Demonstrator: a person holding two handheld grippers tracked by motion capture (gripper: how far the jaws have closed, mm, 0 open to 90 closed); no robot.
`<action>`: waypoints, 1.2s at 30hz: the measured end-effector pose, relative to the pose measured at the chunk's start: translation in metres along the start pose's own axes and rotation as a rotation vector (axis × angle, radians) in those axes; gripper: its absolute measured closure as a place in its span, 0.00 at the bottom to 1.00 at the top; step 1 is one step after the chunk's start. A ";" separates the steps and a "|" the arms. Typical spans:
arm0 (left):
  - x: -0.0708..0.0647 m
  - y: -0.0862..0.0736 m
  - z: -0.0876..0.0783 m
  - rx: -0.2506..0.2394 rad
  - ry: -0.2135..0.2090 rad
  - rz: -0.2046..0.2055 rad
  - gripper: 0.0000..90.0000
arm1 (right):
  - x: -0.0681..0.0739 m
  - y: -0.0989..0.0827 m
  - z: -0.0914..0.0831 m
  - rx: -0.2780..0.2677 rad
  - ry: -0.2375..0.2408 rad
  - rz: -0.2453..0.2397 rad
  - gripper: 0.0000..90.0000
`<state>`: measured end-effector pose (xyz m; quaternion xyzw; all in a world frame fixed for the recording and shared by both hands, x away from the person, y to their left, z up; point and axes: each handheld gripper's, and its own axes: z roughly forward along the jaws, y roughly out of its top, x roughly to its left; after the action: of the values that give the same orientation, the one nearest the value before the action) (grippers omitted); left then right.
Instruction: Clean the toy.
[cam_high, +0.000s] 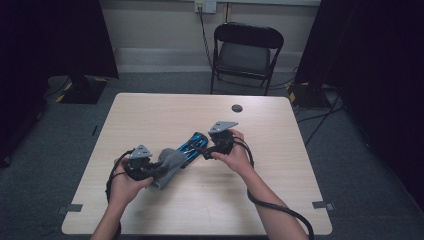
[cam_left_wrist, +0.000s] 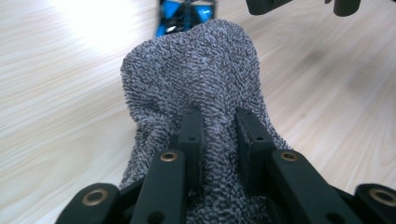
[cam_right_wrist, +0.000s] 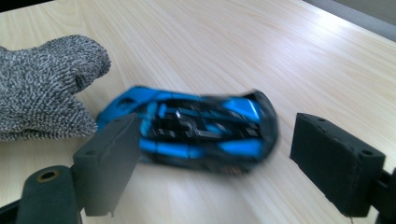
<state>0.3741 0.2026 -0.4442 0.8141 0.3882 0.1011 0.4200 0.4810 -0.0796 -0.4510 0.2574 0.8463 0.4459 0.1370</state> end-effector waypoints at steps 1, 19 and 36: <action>-0.008 0.005 0.007 0.010 -0.001 0.013 0.83 | -0.004 -0.006 -0.010 0.005 -0.012 0.001 0.17; -0.067 0.038 0.096 0.091 0.037 0.058 0.82 | -0.033 -0.054 -0.072 0.014 -0.062 0.029 0.17; -0.100 0.068 0.134 0.079 -0.038 0.083 0.48 | -0.045 -0.090 -0.092 0.031 -0.063 0.068 0.23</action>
<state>0.4090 0.0264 -0.4600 0.8473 0.3496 0.0873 0.3902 0.4481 -0.2098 -0.4728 0.3018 0.8392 0.4288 0.1444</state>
